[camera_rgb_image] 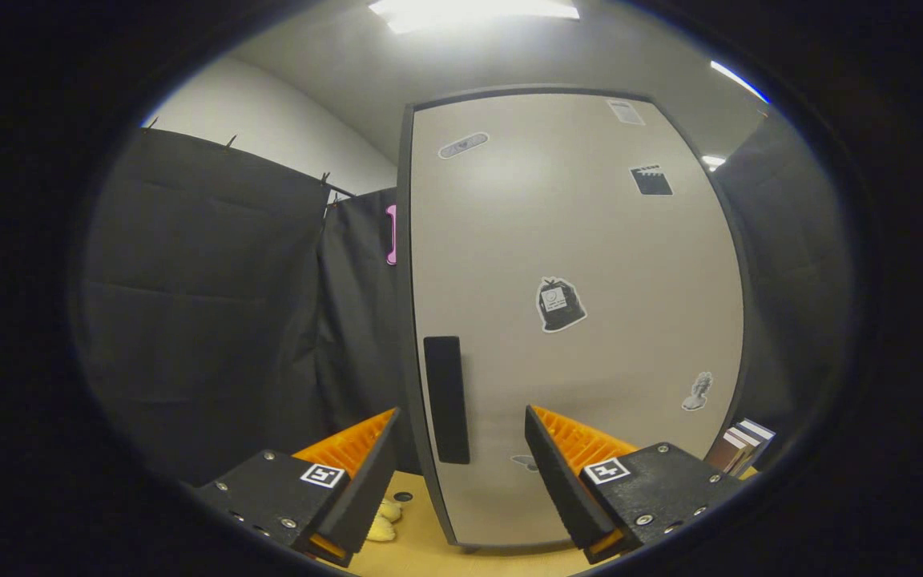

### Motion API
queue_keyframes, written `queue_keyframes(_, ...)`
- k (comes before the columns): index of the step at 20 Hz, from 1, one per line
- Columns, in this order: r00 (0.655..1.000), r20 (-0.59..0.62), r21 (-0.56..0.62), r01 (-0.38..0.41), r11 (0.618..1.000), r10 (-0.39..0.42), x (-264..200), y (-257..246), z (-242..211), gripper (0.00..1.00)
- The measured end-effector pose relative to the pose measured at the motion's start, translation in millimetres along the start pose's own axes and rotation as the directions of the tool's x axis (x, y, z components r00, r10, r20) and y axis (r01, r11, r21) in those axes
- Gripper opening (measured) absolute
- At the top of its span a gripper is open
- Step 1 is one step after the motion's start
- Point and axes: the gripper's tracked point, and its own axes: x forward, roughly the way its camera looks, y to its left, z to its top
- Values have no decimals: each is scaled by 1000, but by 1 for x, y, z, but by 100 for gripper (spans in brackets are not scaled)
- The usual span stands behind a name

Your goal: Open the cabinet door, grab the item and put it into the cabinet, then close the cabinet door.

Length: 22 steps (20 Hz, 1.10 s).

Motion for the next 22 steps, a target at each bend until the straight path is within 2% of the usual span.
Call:
queue_keyframes(4,1000,-18,-12,-3,1000,3,24,11,-7,81)
queue_keyframes(8,998,-62,-50,26,998,-29,45,13,-21,63)
queue_keyframes(11,994,-95,-52,55,997,-60,56,12,-30,43)
queue_keyframes(13,992,-102,-36,64,997,-67,60,12,-30,38)
queue_keyframes(17,987,-144,30,83,996,-78,68,10,-37,37)
queue_keyframes(18,985,-148,16,88,996,-84,65,9,-37,35)
queue_keyframes(21,986,-149,4,79,997,-77,63,10,-38,19)
queue_keyframes(22,986,-152,6,67,998,-66,61,10,-37,18)
